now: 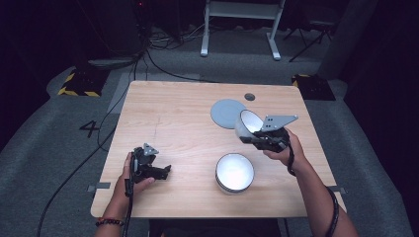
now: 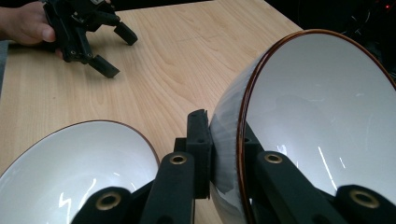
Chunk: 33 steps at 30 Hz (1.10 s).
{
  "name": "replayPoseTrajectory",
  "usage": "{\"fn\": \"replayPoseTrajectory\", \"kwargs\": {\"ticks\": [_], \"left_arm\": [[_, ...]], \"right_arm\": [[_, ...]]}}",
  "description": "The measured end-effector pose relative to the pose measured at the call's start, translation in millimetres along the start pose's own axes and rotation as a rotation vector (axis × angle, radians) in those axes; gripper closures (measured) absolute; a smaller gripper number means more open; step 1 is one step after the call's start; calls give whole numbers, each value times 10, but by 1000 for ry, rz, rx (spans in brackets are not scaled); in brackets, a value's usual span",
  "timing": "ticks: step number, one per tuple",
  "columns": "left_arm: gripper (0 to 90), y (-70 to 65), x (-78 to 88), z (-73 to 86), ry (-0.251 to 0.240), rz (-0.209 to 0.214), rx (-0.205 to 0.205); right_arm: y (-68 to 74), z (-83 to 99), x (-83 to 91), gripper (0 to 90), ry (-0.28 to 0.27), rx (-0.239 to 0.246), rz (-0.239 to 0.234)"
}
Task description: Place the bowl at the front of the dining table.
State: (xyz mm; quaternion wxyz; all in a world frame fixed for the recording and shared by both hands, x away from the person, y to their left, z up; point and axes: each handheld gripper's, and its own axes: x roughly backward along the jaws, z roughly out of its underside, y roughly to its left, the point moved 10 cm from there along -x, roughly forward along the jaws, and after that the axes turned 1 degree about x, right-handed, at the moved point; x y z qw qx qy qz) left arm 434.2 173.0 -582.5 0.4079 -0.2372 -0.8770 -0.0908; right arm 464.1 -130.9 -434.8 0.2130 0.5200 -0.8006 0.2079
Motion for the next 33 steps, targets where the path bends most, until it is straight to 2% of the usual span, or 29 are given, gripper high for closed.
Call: {"fn": "replayPoseTrajectory", "kwargs": {"ticks": [17,23,33], "left_arm": [[2,1,0,0,0,-1,-1],[2,1,0,0,0,-1,0],[2,0,2,2,1,-2,1]], "right_arm": [[-175,-41,-186,822,30,-5,20],[-231,-59,-260,822,38,-23,22],[-399,-53,-336,822,54,-39,50]]}}
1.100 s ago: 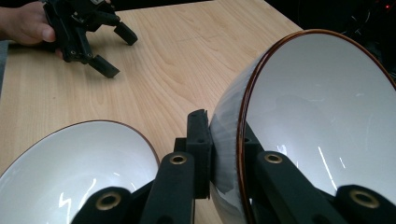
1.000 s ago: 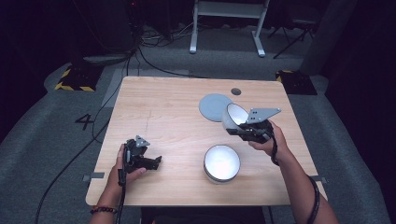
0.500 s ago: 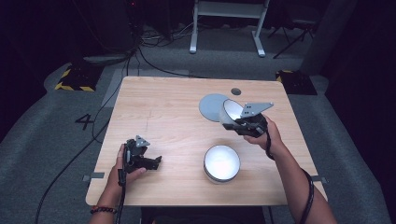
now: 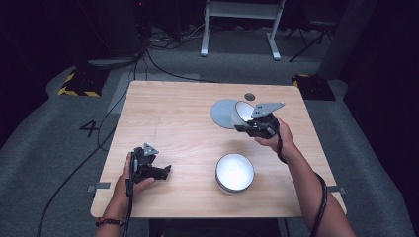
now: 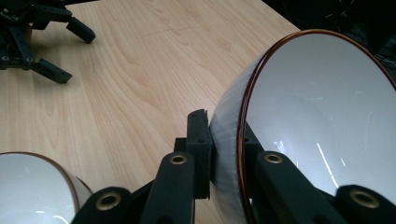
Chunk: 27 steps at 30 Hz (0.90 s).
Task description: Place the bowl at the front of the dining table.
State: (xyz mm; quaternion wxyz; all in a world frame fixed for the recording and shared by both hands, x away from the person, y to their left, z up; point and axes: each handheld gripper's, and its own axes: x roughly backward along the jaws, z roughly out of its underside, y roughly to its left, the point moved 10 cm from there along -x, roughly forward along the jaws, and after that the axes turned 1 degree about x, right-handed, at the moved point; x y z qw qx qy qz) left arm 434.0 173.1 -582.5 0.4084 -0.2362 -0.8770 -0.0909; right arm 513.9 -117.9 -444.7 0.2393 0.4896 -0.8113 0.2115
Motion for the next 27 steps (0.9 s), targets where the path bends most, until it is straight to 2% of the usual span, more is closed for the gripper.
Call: {"fn": "replayPoseTrajectory", "kwargs": {"ticks": [9,16,27], "left_arm": [[3,-4,1,3,0,-1,5],[3,0,2,1,-2,-5,4],[3,0,1,1,-2,-5,4]], "right_arm": [[-188,1,-112,823,24,-14,24],[-267,3,-204,823,34,-31,21],[-433,-16,-420,823,69,-39,40]]}}
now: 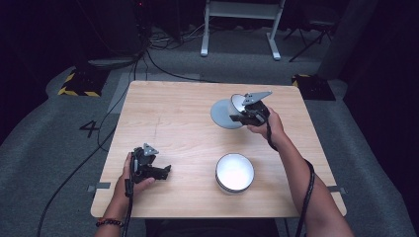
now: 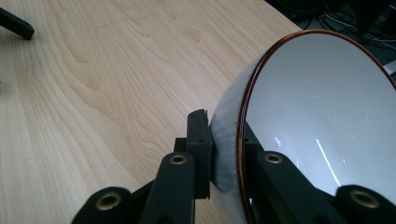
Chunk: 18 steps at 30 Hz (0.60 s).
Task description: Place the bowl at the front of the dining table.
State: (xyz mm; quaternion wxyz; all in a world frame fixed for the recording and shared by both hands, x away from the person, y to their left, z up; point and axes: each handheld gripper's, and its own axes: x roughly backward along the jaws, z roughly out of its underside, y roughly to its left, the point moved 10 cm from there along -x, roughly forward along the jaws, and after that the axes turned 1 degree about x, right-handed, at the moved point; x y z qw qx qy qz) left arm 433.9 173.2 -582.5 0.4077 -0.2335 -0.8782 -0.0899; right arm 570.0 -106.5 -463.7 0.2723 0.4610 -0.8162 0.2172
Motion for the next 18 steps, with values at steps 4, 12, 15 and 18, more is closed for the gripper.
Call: {"fn": "replayPoseTrajectory", "kwargs": {"ticks": [4,12,15,18], "left_arm": [[3,0,0,0,1,1,-1],[3,-4,0,2,3,5,-1],[3,-1,0,1,3,4,-2],[3,0,-1,0,2,5,-4]], "right_arm": [[-48,2,-46,823,15,3,16],[-157,10,-180,823,34,-13,23],[-174,13,-232,823,48,-11,25],[-209,8,-268,823,52,-14,31]]}}
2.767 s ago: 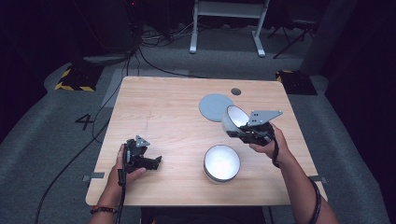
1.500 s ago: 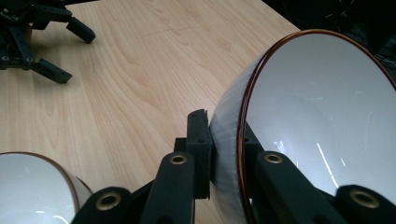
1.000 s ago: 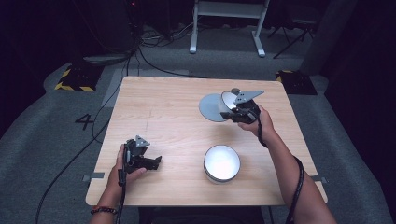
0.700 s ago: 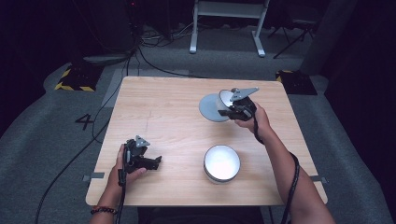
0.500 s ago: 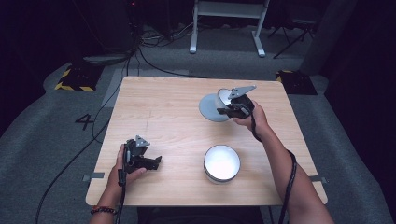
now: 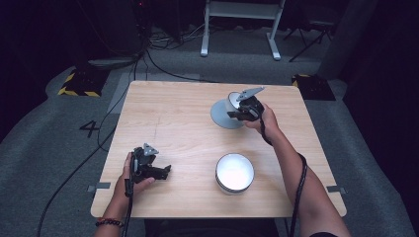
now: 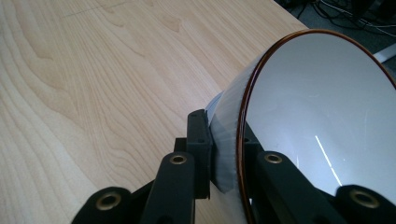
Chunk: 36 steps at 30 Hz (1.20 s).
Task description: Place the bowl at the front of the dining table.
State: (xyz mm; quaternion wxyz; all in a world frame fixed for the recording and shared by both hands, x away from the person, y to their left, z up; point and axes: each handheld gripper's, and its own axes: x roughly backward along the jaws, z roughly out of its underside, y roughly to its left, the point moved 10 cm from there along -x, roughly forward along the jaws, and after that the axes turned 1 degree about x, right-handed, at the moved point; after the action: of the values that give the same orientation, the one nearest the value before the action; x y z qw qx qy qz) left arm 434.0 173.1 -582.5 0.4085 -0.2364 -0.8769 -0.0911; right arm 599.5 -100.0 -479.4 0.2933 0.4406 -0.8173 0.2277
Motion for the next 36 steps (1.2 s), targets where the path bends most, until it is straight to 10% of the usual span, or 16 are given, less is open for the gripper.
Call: {"fn": "replayPoseTrajectory", "kwargs": {"ticks": [36], "left_arm": [[3,-5,1,3,0,-1,5]], "right_arm": [[-285,7,-451,824,88,-40,42]]}}
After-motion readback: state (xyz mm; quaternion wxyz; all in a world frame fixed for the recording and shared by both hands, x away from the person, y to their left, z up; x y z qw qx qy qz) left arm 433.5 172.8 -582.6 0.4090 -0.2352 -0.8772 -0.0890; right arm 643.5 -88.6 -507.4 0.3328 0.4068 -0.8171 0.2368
